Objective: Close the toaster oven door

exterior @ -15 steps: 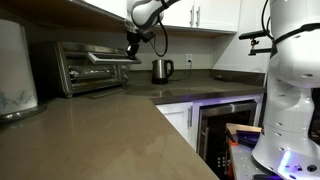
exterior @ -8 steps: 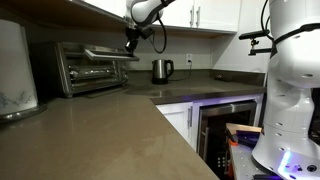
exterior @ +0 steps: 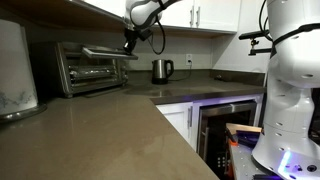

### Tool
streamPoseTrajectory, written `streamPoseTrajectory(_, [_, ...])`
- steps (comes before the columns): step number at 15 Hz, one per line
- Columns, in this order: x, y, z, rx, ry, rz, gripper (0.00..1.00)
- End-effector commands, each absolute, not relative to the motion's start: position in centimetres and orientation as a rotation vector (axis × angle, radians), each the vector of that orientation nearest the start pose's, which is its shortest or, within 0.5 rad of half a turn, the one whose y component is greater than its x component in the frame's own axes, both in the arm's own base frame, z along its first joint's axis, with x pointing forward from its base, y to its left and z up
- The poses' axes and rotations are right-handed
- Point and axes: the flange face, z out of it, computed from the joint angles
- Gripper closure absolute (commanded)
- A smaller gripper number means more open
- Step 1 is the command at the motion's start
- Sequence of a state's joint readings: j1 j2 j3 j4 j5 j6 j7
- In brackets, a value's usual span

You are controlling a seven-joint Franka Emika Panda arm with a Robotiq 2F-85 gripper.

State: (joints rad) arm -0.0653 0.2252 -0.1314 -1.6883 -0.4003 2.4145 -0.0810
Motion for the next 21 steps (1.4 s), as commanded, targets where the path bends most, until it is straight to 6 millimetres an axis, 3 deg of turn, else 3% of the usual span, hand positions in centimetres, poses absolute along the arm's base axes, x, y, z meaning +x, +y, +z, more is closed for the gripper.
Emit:
streamPoseTrajectory(1, [67.2,-12.9,52.2,-3.467,-0.297,-0.930,1.00])
streamPoseTrajectory(7, [67.6,-12.4,54.6,-3.467,-0.450,-1.246,1.00])
streamPoseTrajectory(14, [67.3,-12.2,54.7,-3.473,-0.388,-1.105,1.00])
streamPoseTrajectory(21, [67.1,-12.6,57.9,-3.511,-0.397,-1.281,1.00])
